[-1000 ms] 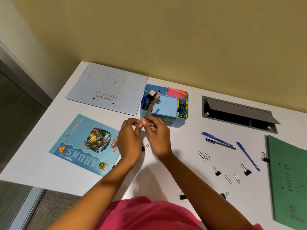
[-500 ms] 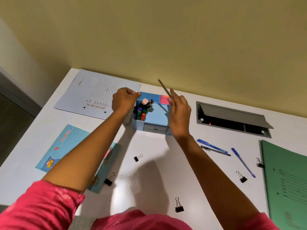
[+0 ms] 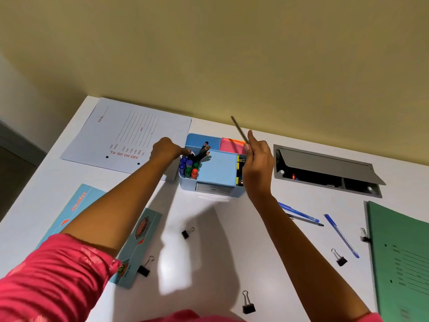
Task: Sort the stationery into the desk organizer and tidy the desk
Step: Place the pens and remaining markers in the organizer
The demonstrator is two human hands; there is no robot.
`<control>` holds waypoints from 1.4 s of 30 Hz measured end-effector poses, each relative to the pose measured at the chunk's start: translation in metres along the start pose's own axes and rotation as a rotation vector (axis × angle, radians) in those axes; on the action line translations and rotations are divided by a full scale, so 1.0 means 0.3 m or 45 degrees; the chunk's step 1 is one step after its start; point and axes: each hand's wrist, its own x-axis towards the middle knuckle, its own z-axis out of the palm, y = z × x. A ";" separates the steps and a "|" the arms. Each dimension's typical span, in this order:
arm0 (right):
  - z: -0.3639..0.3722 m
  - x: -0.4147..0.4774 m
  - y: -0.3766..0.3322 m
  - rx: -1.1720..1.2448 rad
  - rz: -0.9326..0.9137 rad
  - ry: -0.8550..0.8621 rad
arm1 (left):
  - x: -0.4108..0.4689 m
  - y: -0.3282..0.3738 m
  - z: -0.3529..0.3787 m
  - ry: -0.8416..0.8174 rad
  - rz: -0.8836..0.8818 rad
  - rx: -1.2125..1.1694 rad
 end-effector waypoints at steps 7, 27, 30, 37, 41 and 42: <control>0.017 0.055 -0.001 -0.031 -0.115 -0.068 | -0.003 0.006 0.027 0.145 0.150 -0.287; 0.140 0.177 -0.017 -0.775 -0.664 -0.743 | -0.249 -0.325 0.208 0.326 -0.021 -0.581; 0.145 0.162 0.000 -0.867 -0.679 -0.750 | -0.283 -0.327 0.229 0.321 -0.027 -0.644; 0.098 0.075 0.020 -0.740 -0.579 -0.440 | -0.351 -0.340 0.277 0.303 0.076 -0.653; 0.006 -0.029 0.046 -0.511 -0.472 -0.267 | -0.384 -0.339 0.305 0.270 0.150 -0.599; -0.023 -0.061 0.066 -0.466 -0.457 -0.222 | -0.390 -0.341 0.313 0.261 0.171 -0.586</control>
